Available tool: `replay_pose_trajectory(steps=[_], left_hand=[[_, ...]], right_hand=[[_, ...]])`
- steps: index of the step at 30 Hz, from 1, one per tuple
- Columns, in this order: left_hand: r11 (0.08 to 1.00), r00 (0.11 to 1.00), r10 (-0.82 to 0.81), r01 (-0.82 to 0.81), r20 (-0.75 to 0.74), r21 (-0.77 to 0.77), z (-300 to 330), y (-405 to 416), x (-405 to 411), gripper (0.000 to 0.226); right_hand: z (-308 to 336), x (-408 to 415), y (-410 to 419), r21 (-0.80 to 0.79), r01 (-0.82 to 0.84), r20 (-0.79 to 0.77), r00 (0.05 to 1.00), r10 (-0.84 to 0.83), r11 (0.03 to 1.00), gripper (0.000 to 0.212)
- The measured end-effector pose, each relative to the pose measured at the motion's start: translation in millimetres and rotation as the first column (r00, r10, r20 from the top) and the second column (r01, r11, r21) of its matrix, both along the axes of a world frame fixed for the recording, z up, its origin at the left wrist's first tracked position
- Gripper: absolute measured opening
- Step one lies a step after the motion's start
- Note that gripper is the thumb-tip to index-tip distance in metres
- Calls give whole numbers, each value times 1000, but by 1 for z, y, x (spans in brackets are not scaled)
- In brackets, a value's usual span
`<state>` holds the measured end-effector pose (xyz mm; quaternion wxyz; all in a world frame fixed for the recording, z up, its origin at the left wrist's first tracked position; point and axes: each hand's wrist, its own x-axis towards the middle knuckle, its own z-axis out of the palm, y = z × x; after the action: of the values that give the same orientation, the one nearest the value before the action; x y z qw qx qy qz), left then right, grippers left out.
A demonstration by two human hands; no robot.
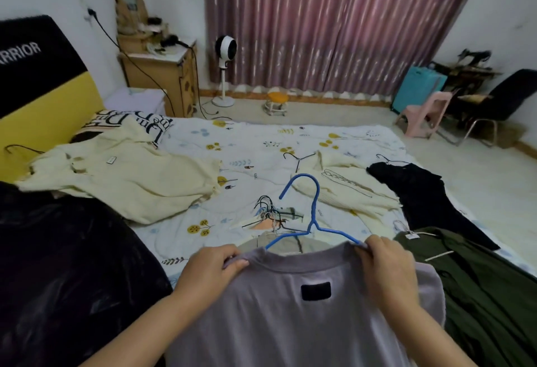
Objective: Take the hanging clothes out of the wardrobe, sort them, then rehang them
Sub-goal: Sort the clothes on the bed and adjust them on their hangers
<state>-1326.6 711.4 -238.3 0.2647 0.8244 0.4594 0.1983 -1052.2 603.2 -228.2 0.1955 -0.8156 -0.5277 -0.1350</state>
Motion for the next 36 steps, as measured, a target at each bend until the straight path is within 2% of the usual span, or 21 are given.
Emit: replay_pose_trajectory(steps=[4, 7, 12, 17, 19, 25, 29, 33, 36], left_hand=[[996, 999, -52, 51, 2, 77, 43, -27, -25, 37], [984, 996, -70, 59, 57, 168, 87, -38, -39, 46], [948, 996, -93, 87, 7, 307, 181, -48, -55, 40], [960, 989, -142, 148, -40, 237, 245, -53, -62, 43], [970, 994, -113, 107, 14, 220, 261, -55, -61, 50], [968, 994, 46, -69, 98, 242, 297, -52, -61, 45], [928, 975, 218, -223, 49, 298, 318, -42, -72, 49], [865, 937, 348, -328, 15, 379, 334, -27, -81, 55], [825, 906, 424, -394, 17, 405, 341, -9, -94, 55]], right_hand=[[47, -19, -32, 144, -16, 18, 1000, 14, 990, 25], [93, -29, -44, 265, -33, 22, 999, 28, 964, 25], [172, -38, -48, 417, -108, -4, 993, 120, 903, 23], [225, -36, -42, 467, -162, 24, 985, 170, 869, 20], [240, -35, -36, 495, -168, 31, 984, 176, 852, 24], [254, -54, -10, 557, -157, 5, 983, 185, 815, 32], [222, -99, 8, 458, -321, 22, 936, 351, 829, 53], [196, -151, 31, 239, -476, -168, 838, 519, 846, 60], [185, -182, 55, 108, -552, -235, 794, 560, 827, 63]])
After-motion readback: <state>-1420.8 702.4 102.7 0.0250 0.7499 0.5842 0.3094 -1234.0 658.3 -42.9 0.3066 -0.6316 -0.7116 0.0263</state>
